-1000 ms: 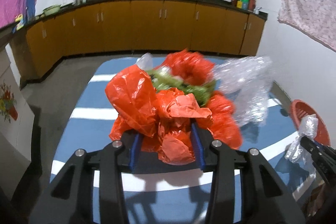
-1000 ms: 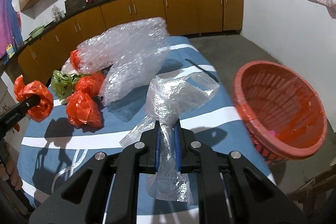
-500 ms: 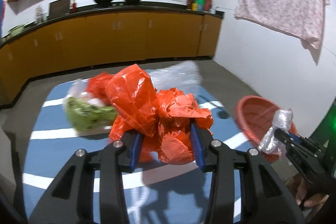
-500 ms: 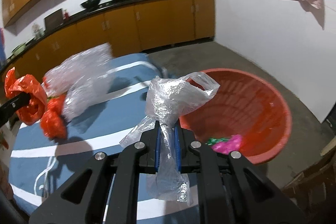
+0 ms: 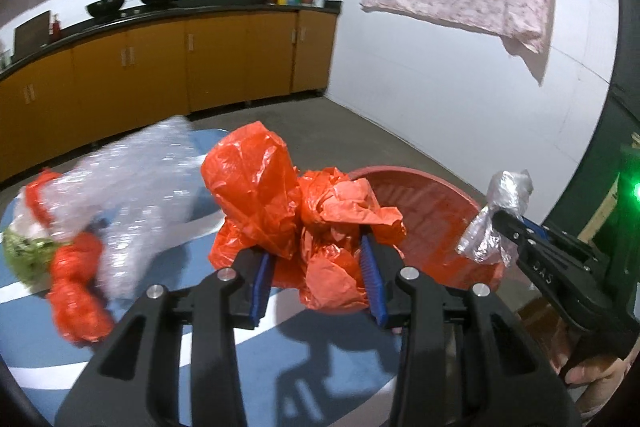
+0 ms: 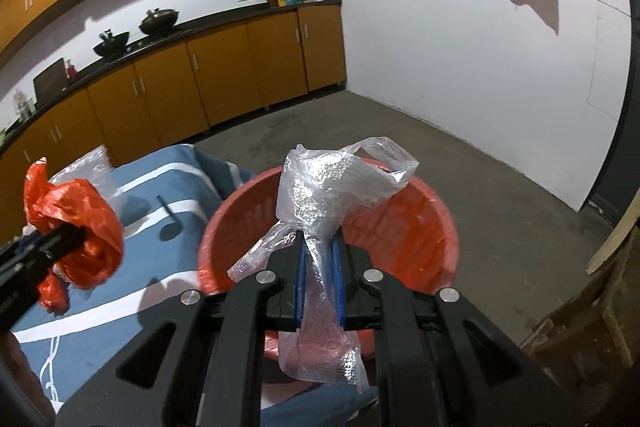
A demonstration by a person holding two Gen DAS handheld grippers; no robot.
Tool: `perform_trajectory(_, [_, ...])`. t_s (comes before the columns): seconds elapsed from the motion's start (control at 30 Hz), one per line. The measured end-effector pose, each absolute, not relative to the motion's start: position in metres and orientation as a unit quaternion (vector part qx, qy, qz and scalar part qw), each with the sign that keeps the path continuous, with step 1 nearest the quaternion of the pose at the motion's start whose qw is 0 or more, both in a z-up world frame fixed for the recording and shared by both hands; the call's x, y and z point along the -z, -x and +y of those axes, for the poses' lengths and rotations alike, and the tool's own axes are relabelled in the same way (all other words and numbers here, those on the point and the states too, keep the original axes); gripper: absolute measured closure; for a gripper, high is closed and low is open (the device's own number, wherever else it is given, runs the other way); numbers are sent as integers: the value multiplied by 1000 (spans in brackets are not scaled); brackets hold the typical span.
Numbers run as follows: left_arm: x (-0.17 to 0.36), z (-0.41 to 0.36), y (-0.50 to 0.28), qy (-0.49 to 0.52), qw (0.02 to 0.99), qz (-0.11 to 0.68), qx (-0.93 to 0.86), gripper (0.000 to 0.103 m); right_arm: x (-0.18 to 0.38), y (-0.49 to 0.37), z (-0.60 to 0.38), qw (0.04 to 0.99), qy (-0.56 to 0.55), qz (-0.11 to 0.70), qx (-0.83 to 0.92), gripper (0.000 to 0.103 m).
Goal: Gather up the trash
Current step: 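Carry the clear bag and red bag over the orange basket with both tools, then open both tools to drop the bags into the orange basket, then move the left tool back to the table and grasp another red bag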
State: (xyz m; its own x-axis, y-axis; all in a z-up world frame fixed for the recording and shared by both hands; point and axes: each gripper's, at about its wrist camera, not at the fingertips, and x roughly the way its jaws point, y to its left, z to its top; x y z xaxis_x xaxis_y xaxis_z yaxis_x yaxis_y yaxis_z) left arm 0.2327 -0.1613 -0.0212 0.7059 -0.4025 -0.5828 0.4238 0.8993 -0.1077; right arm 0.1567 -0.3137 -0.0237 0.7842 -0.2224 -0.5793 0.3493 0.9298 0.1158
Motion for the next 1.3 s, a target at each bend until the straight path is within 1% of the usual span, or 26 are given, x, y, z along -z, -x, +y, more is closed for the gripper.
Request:
perform_trajectory(0.23, [35, -190, -249, -18, 913, 328, 243, 66, 32, -162, -327, 934, -123, 295, 159, 91])
perform_trajectory(0.57, [49, -216, -269, -20, 904, 341, 257, 65, 29, -173, -343, 933, -145, 287, 163, 91])
perform_trajectory(0.67, [53, -224, -276, -17, 899, 348, 265, 62, 28, -176, -352, 933, -158, 282, 160, 91])
perform_trajectory(0.7, [54, -226, -278, -16, 898, 350, 266, 60, 28, -177, -353, 933, -162, 281, 157, 89])
perform_trajectory(0.73, [57, -229, -281, -14, 896, 355, 268, 56, 29, -179, -356, 932, -168, 282, 154, 82])
perform_trajectory(0.77, [58, -230, -282, -12, 894, 357, 269, 54, 30, -179, -359, 931, -173, 283, 152, 77])
perform_trajectory(0.8, [59, -230, -284, -11, 893, 359, 270, 51, 30, -180, -361, 931, -176, 282, 151, 68])
perform_trajectory(0.83, [61, -229, -285, -10, 893, 360, 270, 48, 31, -179, -362, 931, -178, 281, 151, 62])
perform_trajectory(0.87, [62, -228, -286, -9, 893, 361, 269, 46, 32, -179, -363, 931, -178, 281, 151, 59])
perform_trajectory(0.97, [65, -223, -288, -5, 893, 365, 263, 39, 34, -176, -364, 930, -176, 281, 159, 47])
perform_trajectory(1.0, [66, -220, -288, -4, 894, 366, 260, 36, 35, -172, -363, 930, -175, 277, 167, 39])
perform_trajectory(1.03, [67, -215, -288, -2, 895, 366, 254, 32, 34, -170, -363, 930, -172, 272, 174, 29])
perform_trajectory(1.07, [67, -209, -287, 0, 897, 366, 247, 29, 33, -165, -362, 932, -167, 264, 186, 23])
perform_trajectory(1.1, [67, -203, -286, 2, 900, 365, 238, 21, 32, -160, -360, 933, -161, 253, 199, 10])
perform_trajectory(1.13, [67, -194, -283, 3, 905, 363, 223, 13, 30, -156, -360, 934, -157, 245, 207, 2])
perform_trajectory(1.23, [65, -171, -276, 5, 914, 363, 183, 4, 30, -147, -352, 934, -144, 244, 217, 2])
perform_trajectory(1.3, [64, -151, -271, 4, 918, 369, 147, 4, 32, -144, -346, 932, -133, 255, 219, 2])
